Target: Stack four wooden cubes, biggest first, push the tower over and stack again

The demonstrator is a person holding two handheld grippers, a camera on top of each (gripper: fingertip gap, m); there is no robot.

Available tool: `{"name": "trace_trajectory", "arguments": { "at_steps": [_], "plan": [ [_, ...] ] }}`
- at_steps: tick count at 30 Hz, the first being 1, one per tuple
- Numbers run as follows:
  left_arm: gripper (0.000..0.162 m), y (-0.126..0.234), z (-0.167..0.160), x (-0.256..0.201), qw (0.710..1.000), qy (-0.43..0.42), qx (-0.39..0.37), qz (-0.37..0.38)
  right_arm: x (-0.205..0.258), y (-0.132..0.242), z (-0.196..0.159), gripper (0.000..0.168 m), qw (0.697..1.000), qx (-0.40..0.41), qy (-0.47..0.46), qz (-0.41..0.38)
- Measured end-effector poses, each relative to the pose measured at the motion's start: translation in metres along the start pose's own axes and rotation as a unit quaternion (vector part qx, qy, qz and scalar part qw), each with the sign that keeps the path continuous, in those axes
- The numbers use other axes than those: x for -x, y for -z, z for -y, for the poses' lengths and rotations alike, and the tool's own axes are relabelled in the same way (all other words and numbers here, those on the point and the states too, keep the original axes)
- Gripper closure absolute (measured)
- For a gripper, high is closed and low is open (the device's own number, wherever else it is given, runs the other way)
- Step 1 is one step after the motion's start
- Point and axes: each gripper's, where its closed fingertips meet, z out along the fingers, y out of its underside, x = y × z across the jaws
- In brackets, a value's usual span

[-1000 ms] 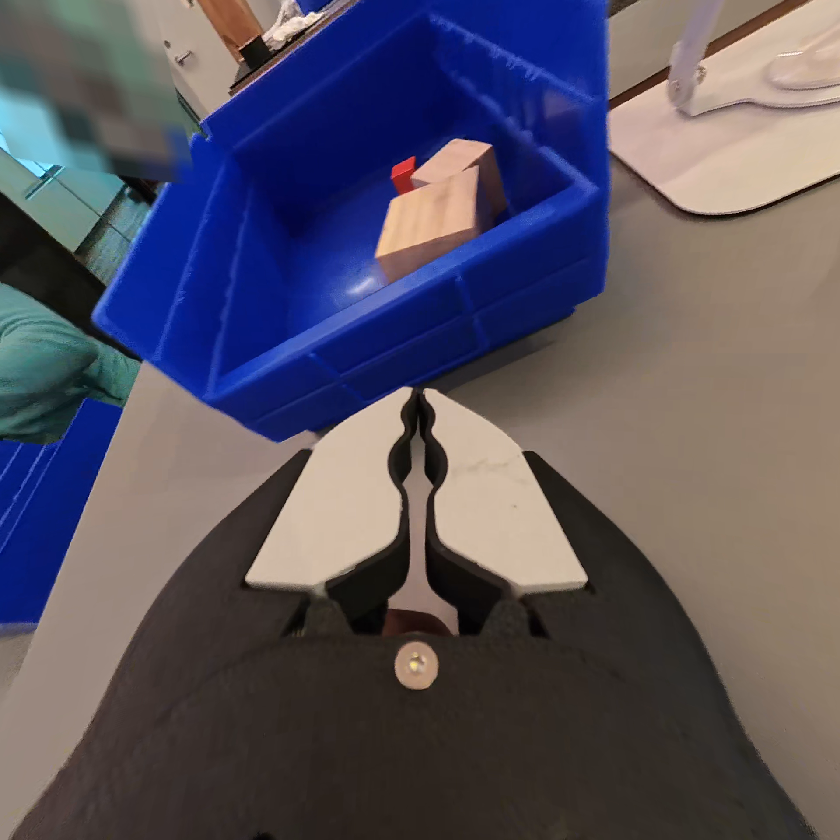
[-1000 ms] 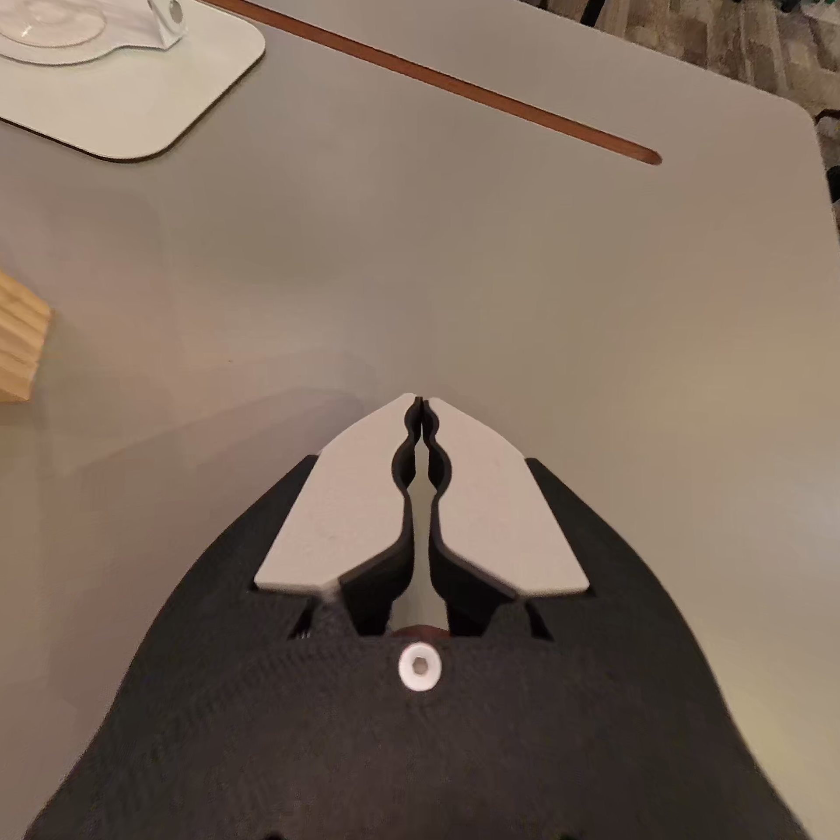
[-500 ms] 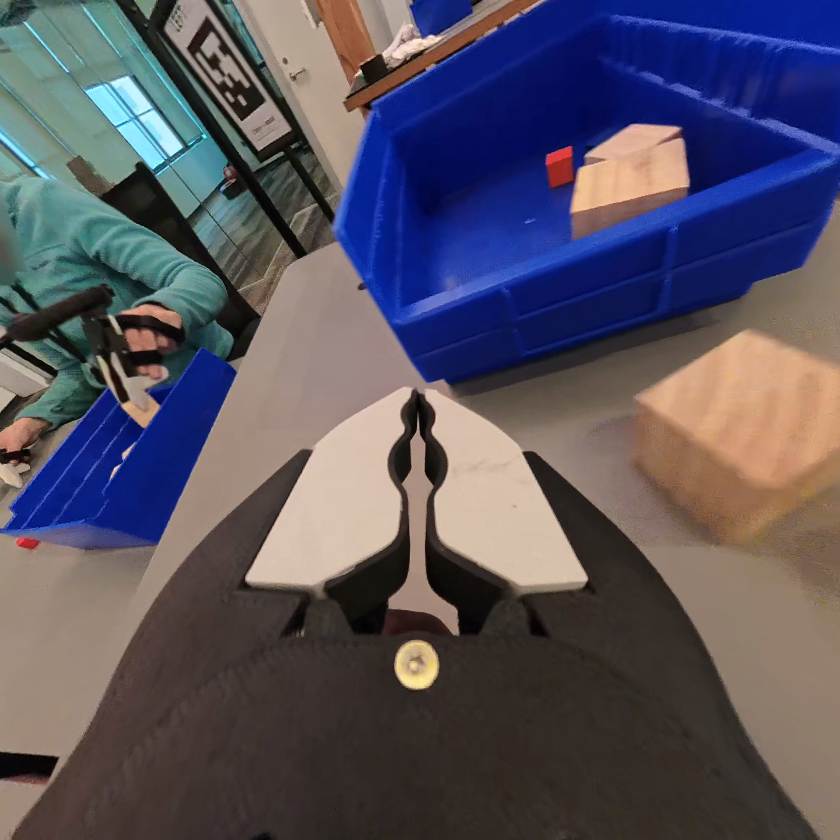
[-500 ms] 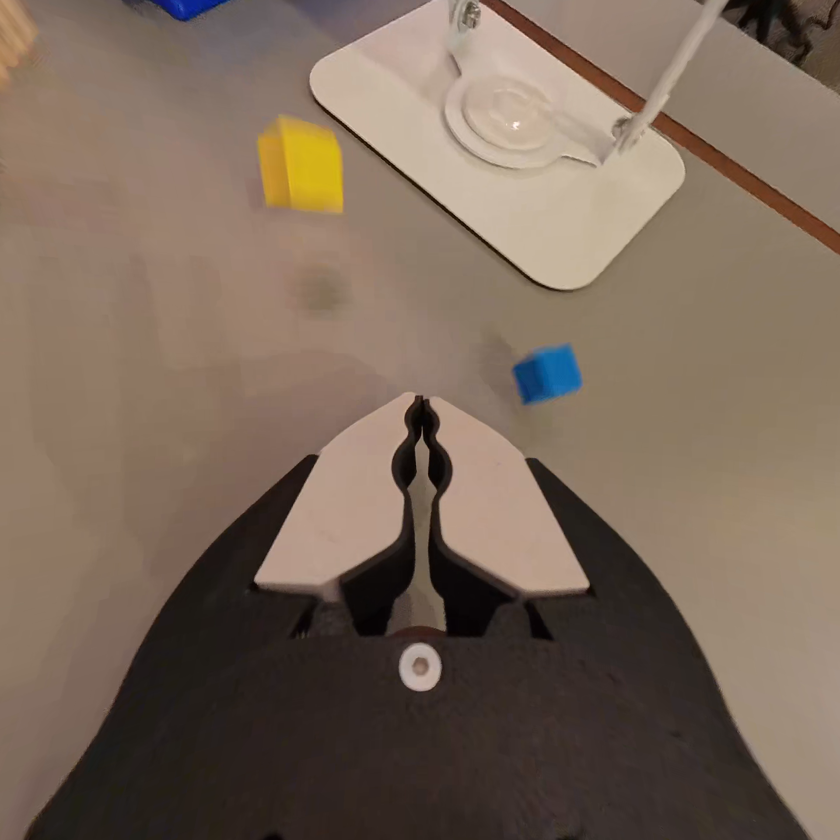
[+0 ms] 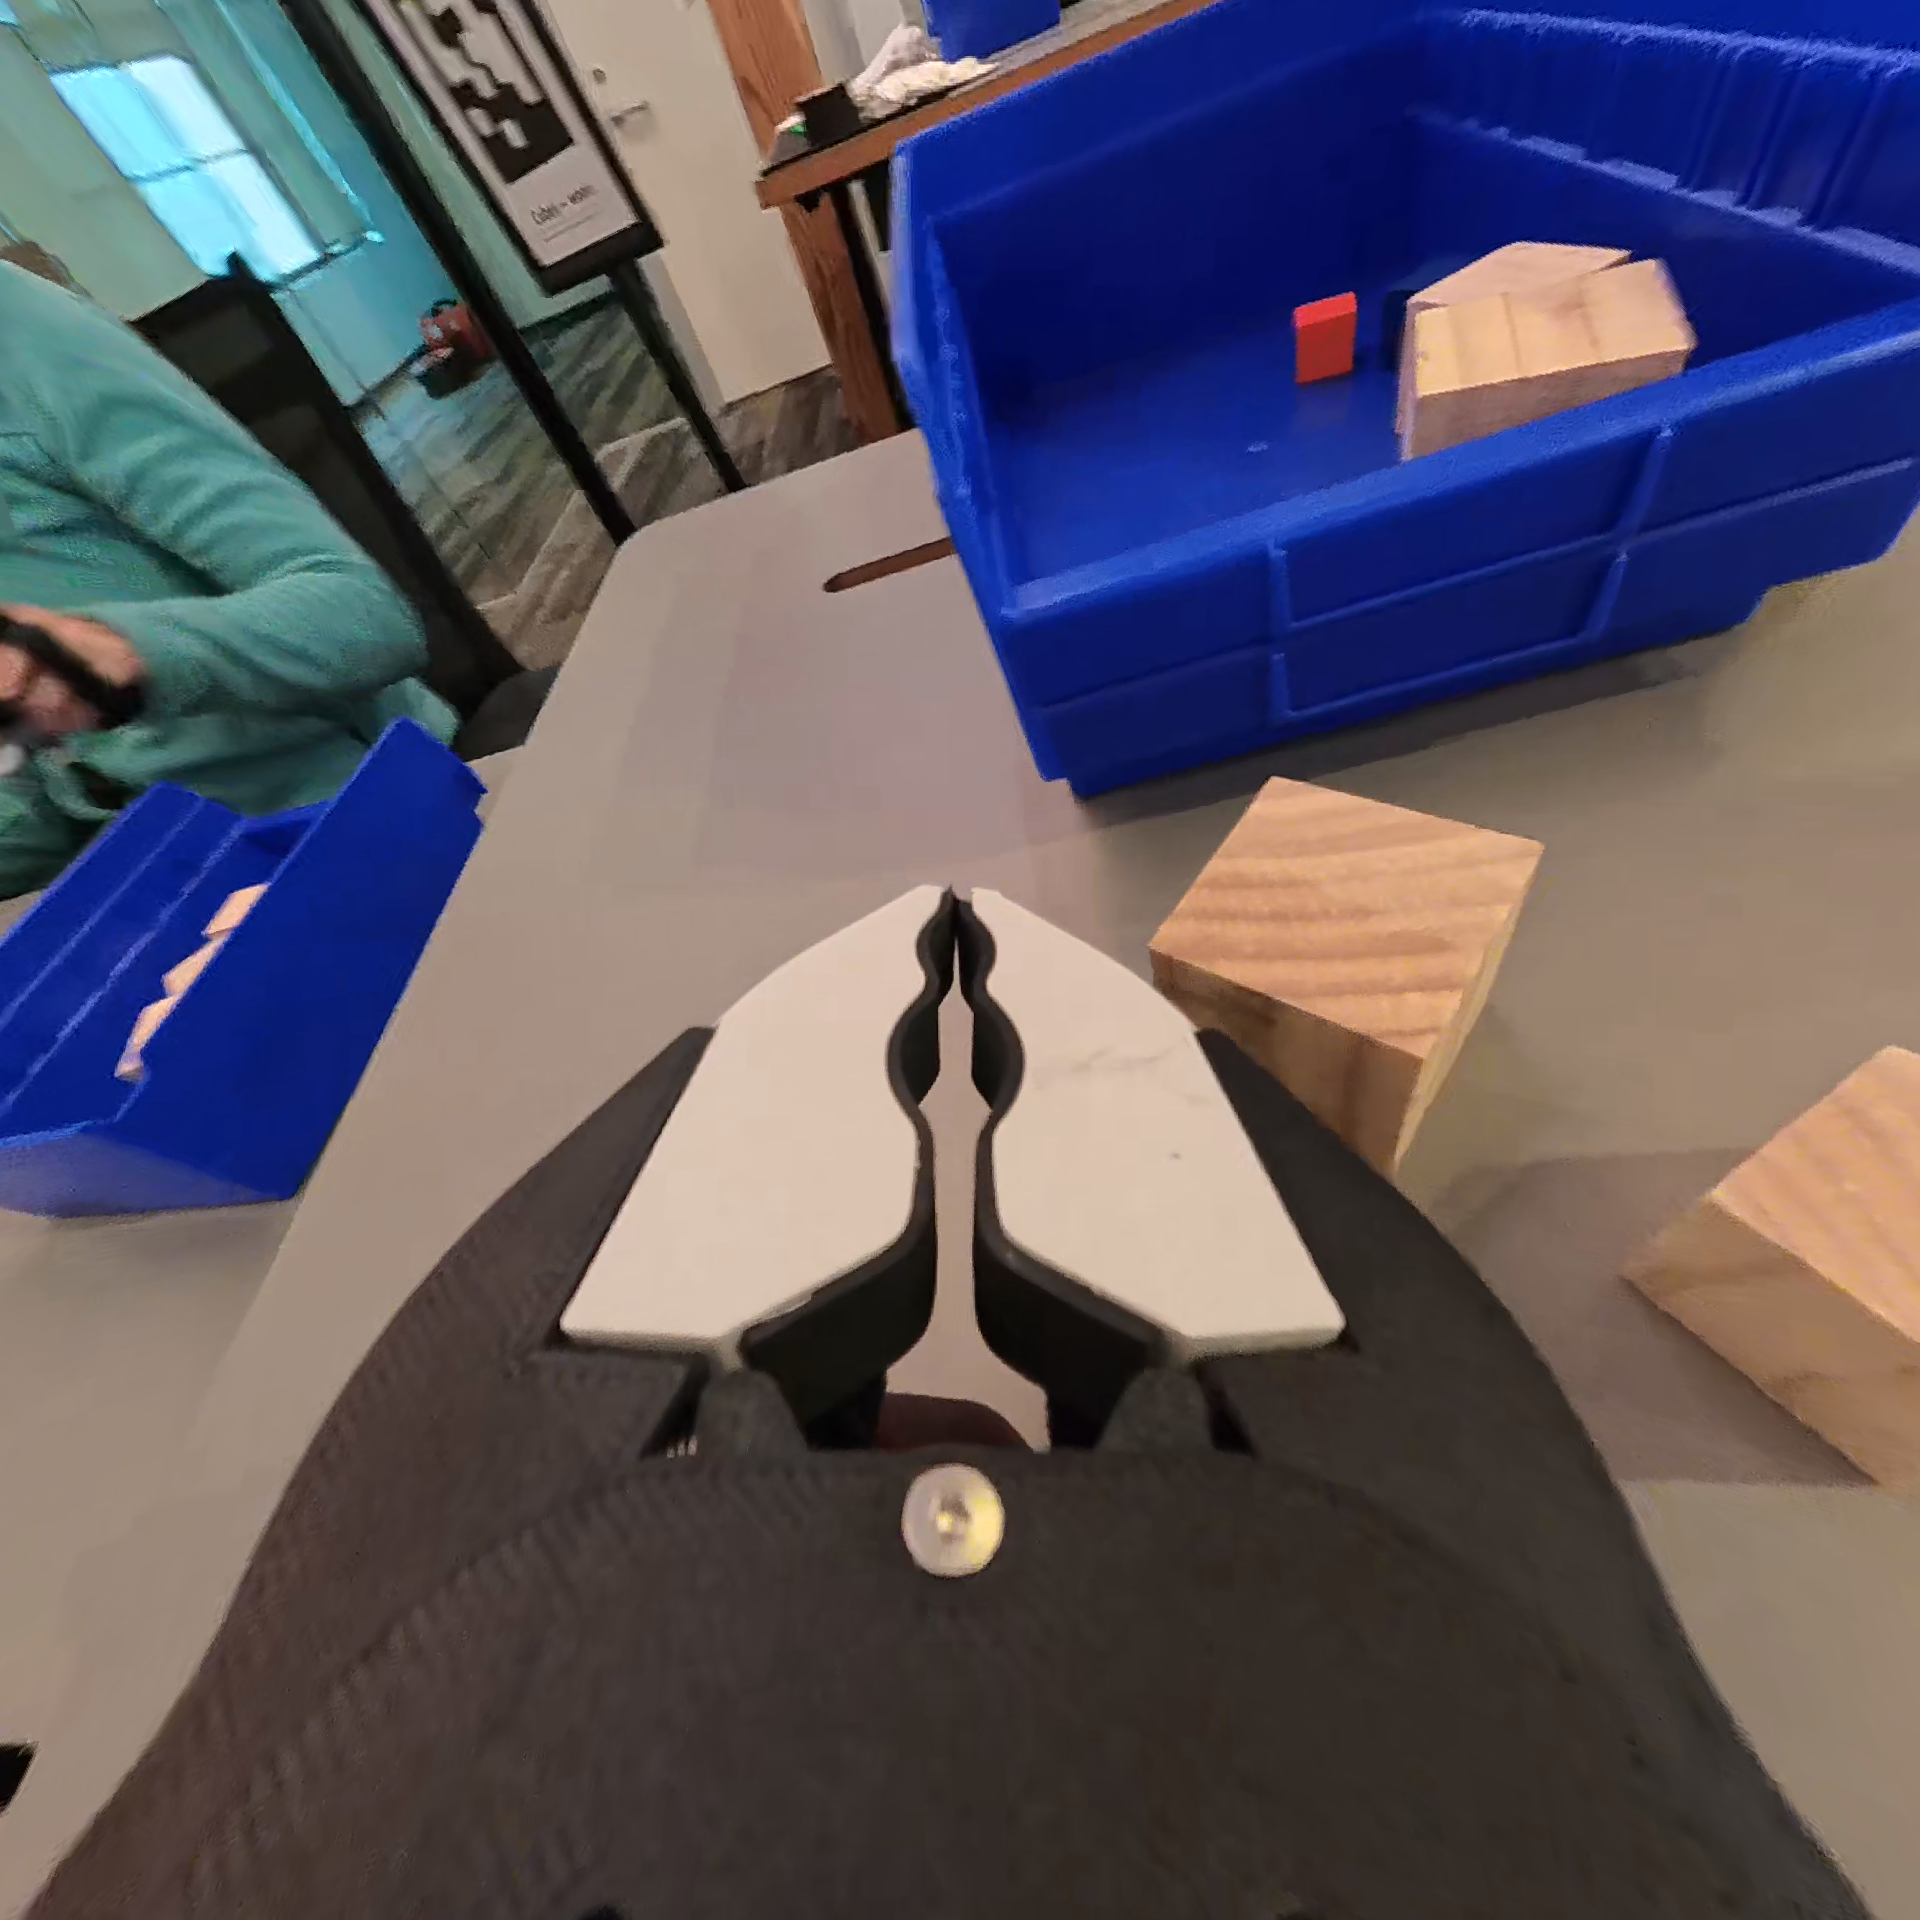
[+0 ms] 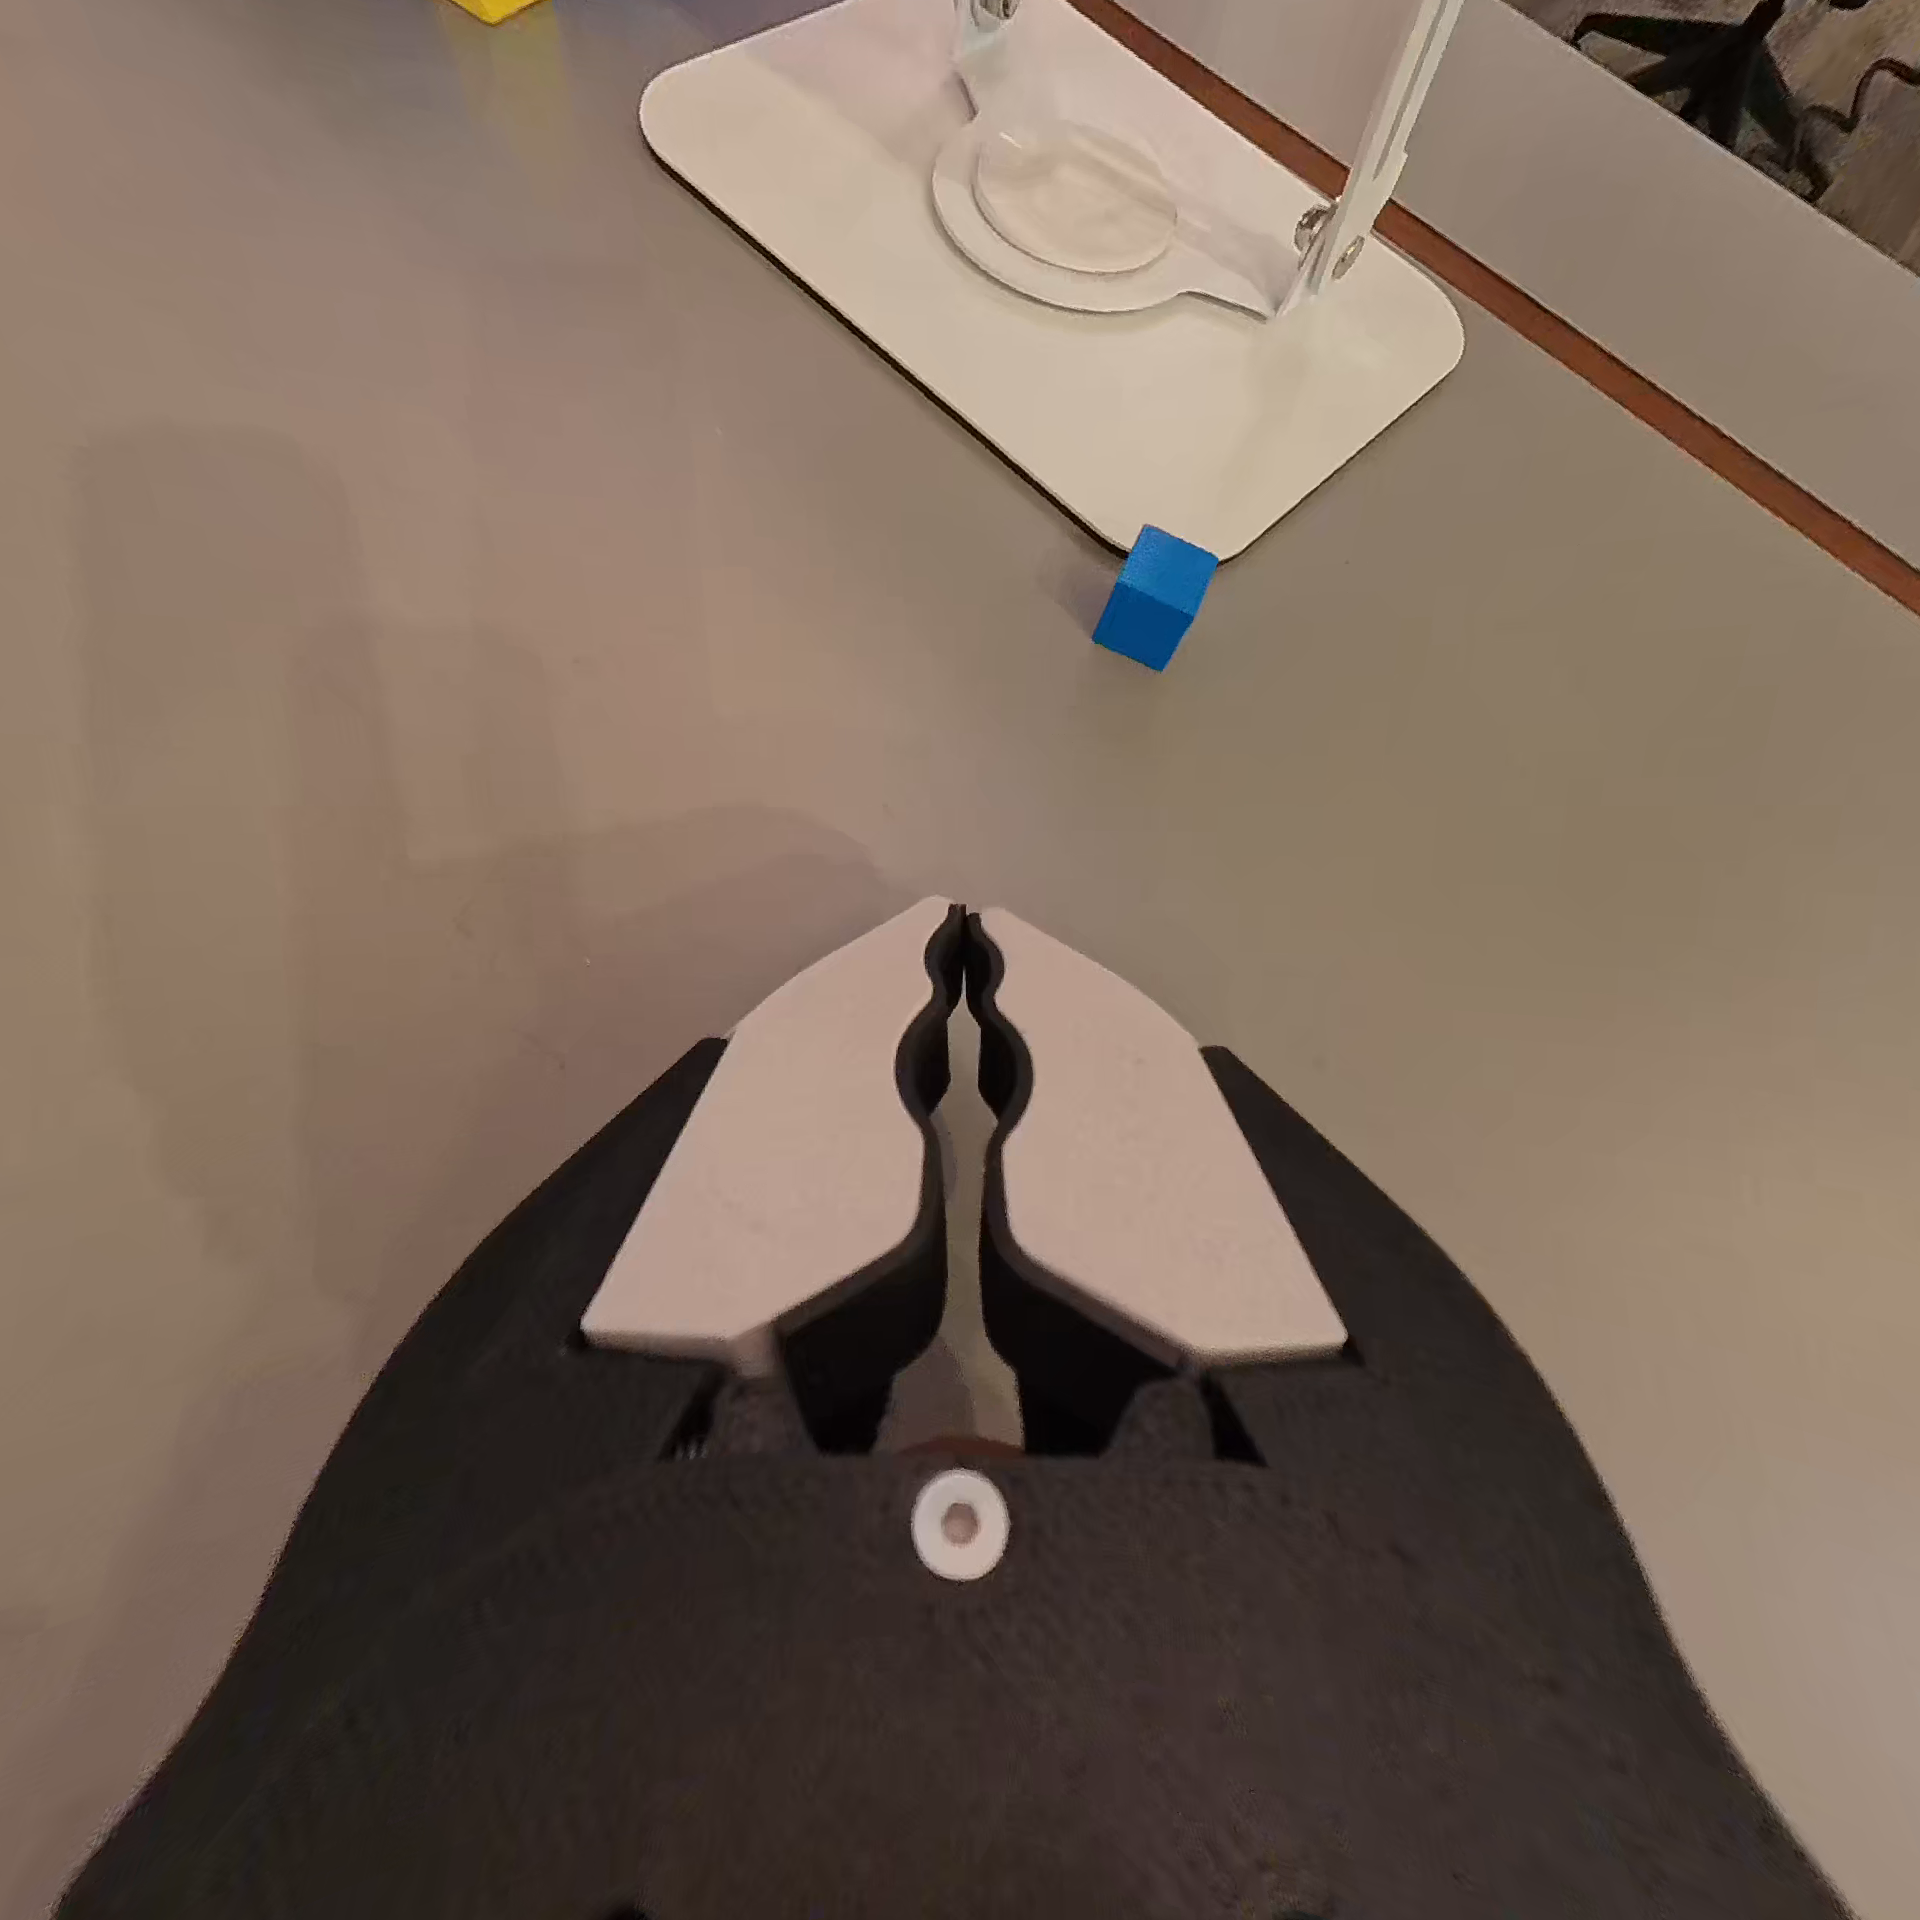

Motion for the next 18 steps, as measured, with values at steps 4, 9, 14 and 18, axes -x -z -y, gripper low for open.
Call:
{"name": "trace_trajectory", "arguments": {
  "at_steps": [4,9,14,18],
  "plan": [
    [0.162,0.002,0.0,-0.02,0.997,-0.006,-0.004,-0.073,0.003,-0.002,0.0,0.168,1.0,-0.002,-0.001,0.011],
    [0.138,0.007,0.004,-0.037,0.987,0.002,-0.016,-0.158,0.006,-0.004,-0.001,0.168,1.0,-0.001,-0.005,0.026],
    [0.094,0.011,-0.004,-0.056,0.969,-0.027,0.013,-0.247,0.007,-0.005,-0.002,0.168,0.999,0.0,-0.009,0.035],
    [0.084,0.006,-0.015,-0.076,0.949,-0.053,0.058,-0.304,0.01,-0.007,-0.003,0.168,0.999,0.003,-0.008,0.043]
  ]
}}
